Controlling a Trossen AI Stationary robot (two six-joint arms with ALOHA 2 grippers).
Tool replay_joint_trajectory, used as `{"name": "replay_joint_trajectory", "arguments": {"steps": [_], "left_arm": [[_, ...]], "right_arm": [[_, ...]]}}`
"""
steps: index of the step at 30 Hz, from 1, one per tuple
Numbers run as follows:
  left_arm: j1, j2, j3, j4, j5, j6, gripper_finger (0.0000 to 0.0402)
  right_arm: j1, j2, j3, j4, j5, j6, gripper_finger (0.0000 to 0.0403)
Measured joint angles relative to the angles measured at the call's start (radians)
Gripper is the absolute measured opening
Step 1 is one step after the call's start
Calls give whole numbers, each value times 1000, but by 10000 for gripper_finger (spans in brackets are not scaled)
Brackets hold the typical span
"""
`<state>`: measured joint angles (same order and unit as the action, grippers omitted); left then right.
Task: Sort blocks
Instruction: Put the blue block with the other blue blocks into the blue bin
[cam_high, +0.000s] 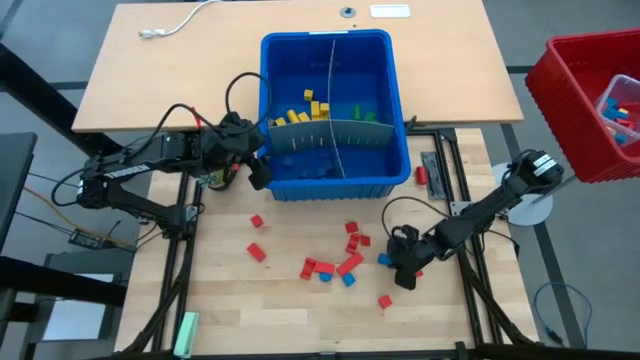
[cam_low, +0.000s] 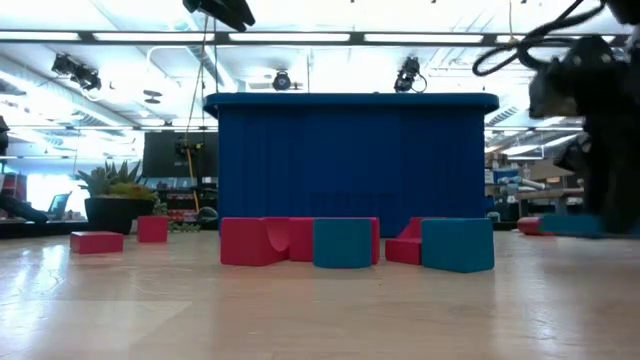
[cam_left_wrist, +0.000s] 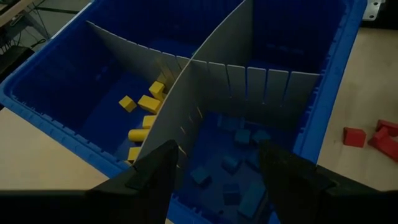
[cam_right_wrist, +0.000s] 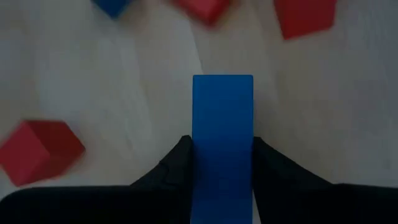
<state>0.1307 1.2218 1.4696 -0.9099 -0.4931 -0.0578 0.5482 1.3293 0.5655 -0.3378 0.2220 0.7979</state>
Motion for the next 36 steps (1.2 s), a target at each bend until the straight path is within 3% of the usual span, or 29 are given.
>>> {"name": "replay_joint_trajectory", "arguments": {"steps": [7,17,30,36], "left_arm": [[0,1,0,1,0,0,232],[0,2,0,58,0,0,232],[0,2,0,283,0,1,232],[0,2,0,387,0,0,232]], "right_arm": [[-61,-125,39,-1,19,-58,110],[-274,-135,280,100,107,-409,110],[-654,94,587,353,105,-839,116],[-779,228,669,429,51,-855,125]]}}
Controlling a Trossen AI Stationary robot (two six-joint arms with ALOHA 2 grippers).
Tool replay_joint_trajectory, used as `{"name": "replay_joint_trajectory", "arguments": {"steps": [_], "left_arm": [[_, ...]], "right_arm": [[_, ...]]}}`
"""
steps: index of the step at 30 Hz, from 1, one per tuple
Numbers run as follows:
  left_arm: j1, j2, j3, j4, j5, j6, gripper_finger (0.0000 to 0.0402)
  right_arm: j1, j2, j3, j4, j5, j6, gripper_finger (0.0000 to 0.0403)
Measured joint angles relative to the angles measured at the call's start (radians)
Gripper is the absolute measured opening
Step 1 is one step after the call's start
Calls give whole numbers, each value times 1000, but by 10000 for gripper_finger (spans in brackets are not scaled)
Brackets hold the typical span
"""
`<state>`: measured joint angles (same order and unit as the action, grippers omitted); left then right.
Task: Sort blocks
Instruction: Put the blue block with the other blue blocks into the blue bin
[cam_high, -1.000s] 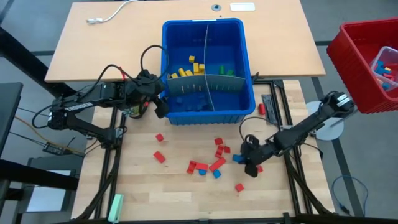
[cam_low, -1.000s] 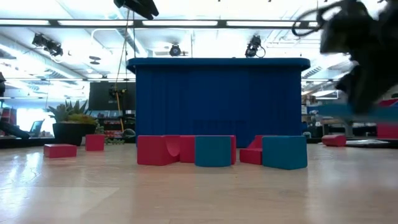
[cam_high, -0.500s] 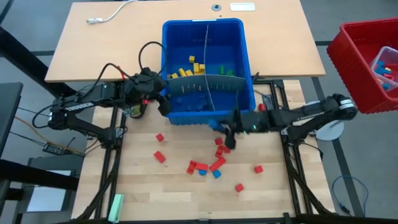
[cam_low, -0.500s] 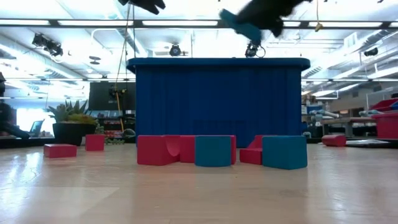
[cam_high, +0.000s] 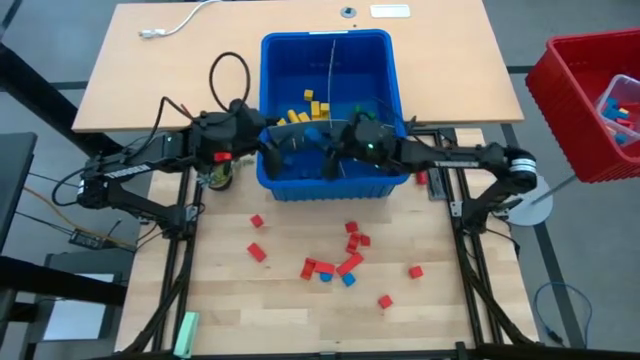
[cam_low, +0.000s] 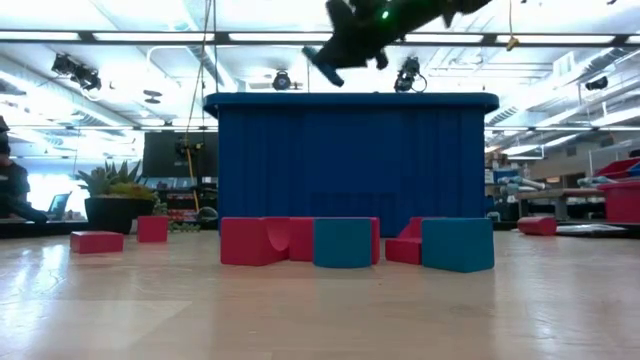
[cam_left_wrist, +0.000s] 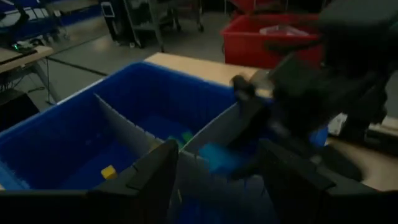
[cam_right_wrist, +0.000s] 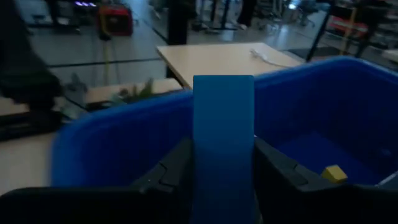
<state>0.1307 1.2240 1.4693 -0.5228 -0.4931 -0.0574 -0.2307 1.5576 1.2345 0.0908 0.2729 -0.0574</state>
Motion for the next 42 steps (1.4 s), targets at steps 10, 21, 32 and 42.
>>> {"name": "replay_joint_trajectory", "arguments": {"steps": [10,21,32,42], "left_arm": [[0,0,0,130,0,0,232],[0,0,0,167,0,0,232],[0,0,0,166,0,0,232],[0,0,0,173,0,-81,232]], "right_arm": [[-33,37,39,-29,-7,-9,221],[113,-284,40,-458,-121,42,276],[358,-305,1,-752,-198,179,258],[460,-166,-176,-672,-194,238,247]]}}
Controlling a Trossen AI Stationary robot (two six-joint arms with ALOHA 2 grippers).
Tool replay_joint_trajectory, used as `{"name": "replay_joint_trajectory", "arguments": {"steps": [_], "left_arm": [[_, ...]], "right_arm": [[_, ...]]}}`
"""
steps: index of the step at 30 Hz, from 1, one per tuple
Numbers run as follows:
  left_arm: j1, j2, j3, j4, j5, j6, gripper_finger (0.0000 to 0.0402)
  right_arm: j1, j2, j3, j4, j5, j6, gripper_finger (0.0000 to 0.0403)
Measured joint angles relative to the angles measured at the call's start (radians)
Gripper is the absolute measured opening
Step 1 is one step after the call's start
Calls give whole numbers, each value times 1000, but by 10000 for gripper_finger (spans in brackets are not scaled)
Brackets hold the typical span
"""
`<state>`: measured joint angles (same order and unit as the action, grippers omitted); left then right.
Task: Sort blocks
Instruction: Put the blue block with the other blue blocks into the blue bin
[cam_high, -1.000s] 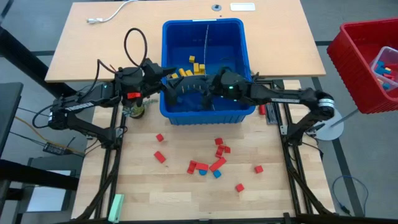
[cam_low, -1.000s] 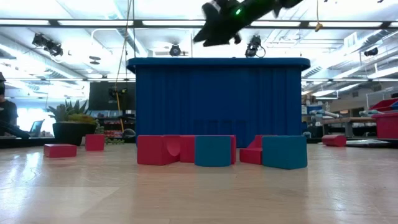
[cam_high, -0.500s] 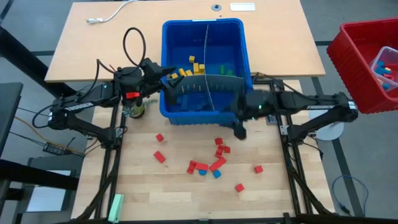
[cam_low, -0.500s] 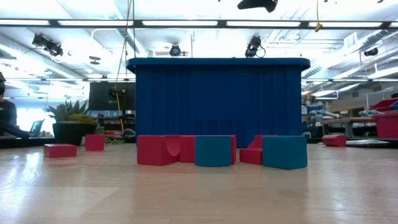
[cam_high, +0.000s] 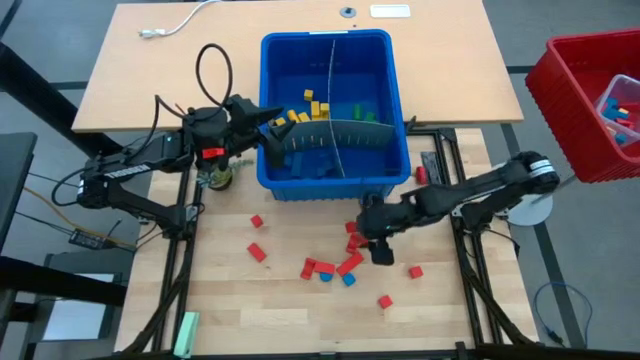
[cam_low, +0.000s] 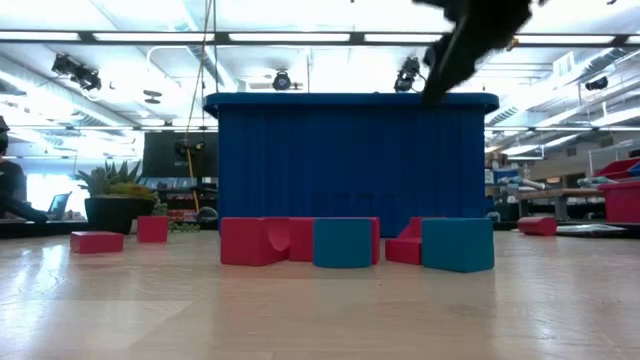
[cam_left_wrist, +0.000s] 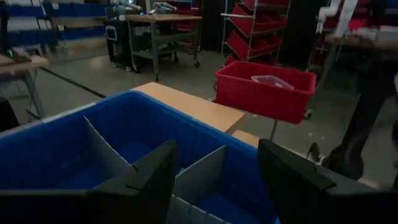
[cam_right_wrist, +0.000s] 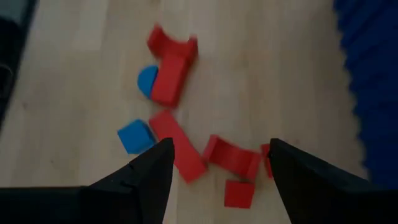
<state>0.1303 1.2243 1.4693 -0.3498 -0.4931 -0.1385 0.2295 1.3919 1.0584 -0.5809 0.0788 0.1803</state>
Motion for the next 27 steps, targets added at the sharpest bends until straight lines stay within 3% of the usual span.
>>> {"name": "replay_joint_trajectory", "arguments": {"steps": [8,13,15,23,27], "left_arm": [[-1,0,0,36,6,-29,232],[-10,0,0,-52,169,-60,232],[-35,0,0,-89,185,-64,232],[-175,5,-80,-91,7,-72,232],[-228,5,-130,-49,-13,-83,232]], "right_arm": [[5,132,-84,95,-13,-13,246],[12,209,-92,166,-75,38,241],[18,238,-92,188,-68,62,237],[6,327,-90,242,14,171,211],[4,359,-90,246,34,188,193]]}}
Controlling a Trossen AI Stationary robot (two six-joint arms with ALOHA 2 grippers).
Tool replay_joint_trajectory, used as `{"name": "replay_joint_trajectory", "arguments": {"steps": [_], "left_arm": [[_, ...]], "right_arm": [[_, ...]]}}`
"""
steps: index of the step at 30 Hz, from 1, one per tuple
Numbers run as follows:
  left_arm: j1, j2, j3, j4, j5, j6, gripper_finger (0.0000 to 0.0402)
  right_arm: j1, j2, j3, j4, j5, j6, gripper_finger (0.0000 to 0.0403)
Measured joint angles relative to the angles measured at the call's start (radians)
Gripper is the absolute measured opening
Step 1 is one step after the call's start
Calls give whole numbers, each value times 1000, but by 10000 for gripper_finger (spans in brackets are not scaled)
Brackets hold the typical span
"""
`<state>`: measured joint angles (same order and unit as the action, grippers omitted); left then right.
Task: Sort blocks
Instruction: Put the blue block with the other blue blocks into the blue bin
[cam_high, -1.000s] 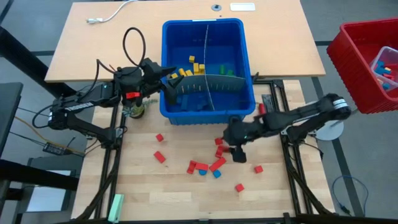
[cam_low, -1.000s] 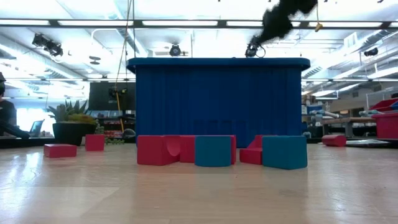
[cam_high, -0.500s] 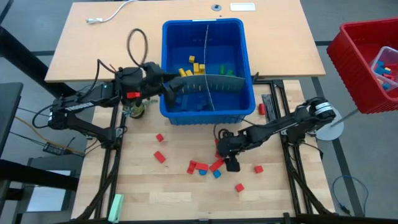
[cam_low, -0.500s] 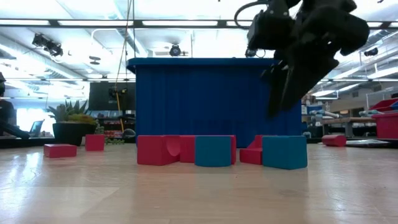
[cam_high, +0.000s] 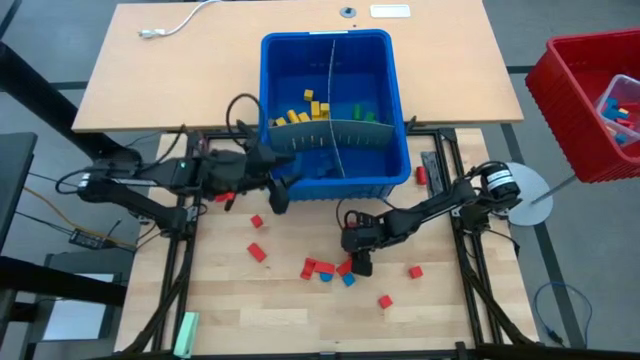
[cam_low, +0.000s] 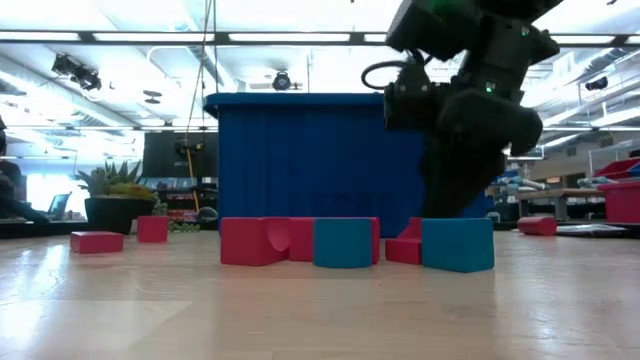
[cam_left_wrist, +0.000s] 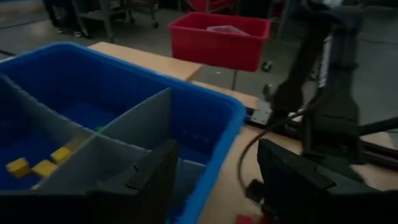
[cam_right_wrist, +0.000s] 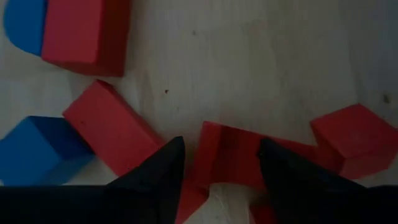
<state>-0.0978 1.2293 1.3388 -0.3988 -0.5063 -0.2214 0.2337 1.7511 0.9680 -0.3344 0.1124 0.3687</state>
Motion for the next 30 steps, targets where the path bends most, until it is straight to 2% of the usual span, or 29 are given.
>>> {"name": "replay_joint_trajectory", "arguments": {"steps": [8,15,21,25,30], "left_arm": [[-84,-1,-178,226,-3,-19,232],[-119,-1,-427,610,-9,-17,232],[-113,-1,-571,821,-10,-16,232],[-112,-1,-603,839,-13,-16,232],[-112,-1,-606,844,-12,-16,232]], "right_arm": [[-1,13,2,0,44,4,138],[-1,12,1,1,61,-4,76],[-1,7,3,10,78,-12,27],[-2,8,3,15,95,-31,28],[-9,12,0,20,74,-28,77]]}}
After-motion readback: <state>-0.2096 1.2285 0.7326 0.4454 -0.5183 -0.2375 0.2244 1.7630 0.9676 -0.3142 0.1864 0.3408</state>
